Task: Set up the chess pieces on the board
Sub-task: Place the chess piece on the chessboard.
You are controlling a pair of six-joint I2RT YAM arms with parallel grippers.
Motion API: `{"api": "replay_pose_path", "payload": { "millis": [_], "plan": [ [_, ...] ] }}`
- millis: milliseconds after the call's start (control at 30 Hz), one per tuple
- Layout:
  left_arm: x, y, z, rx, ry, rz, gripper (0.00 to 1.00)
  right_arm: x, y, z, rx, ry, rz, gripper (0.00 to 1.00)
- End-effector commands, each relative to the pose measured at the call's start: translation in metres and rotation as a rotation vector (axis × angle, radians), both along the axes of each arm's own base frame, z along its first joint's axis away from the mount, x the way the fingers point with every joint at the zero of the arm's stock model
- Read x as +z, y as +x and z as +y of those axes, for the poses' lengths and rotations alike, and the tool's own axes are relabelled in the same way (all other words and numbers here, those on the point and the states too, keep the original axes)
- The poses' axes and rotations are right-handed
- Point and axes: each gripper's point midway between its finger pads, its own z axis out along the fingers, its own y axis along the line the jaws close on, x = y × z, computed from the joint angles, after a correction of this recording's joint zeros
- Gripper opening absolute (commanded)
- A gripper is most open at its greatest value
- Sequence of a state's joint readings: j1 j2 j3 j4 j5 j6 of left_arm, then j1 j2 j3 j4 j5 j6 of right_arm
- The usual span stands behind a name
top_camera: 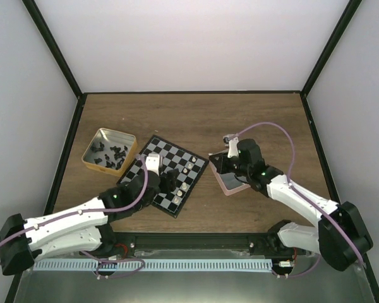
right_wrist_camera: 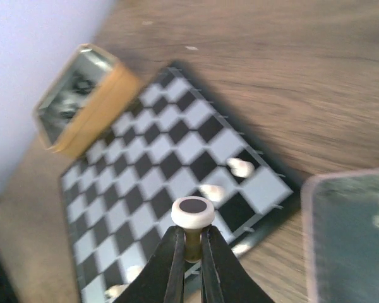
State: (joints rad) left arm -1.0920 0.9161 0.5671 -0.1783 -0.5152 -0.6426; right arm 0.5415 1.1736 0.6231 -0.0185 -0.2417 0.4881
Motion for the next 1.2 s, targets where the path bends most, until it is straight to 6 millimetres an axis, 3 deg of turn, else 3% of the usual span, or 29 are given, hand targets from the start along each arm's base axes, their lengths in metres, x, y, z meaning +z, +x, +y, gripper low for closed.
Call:
{"api": "replay_pose_path", "payload": {
  "millis": [0,267,467,567,633,833,1167],
  "plan": [
    [0.013,0.013,-0.017,-0.071,-0.194,0.105,0.71,0.049,-0.034,0.045,0.304,0.165,-0.167,0.03],
    [0.031,0.018,-0.032,-0.257,-0.456,0.257,0.78,0.07,-0.069,0.084,0.542,0.213,-0.254,0.03],
    [0.045,0.016,-0.036,-0.339,-0.576,0.298,0.81,0.067,-0.073,0.102,0.6,0.192,-0.243,0.02],
    [0.041,0.013,-0.039,-0.357,-0.579,0.323,0.8,0.069,-0.072,0.107,0.613,0.194,-0.244,0.02],
    [0.037,0.011,-0.042,-0.376,-0.58,0.346,0.75,0.071,-0.072,0.11,0.618,0.2,-0.249,0.02],
    [0.034,0.01,-0.043,-0.382,-0.598,0.35,0.47,0.075,-0.072,0.114,0.626,0.22,-0.25,0.02],
    [0.028,0.011,-0.044,-0.37,-0.616,0.371,0.35,0.077,-0.076,0.117,0.648,0.233,-0.252,0.02]
  ]
}}
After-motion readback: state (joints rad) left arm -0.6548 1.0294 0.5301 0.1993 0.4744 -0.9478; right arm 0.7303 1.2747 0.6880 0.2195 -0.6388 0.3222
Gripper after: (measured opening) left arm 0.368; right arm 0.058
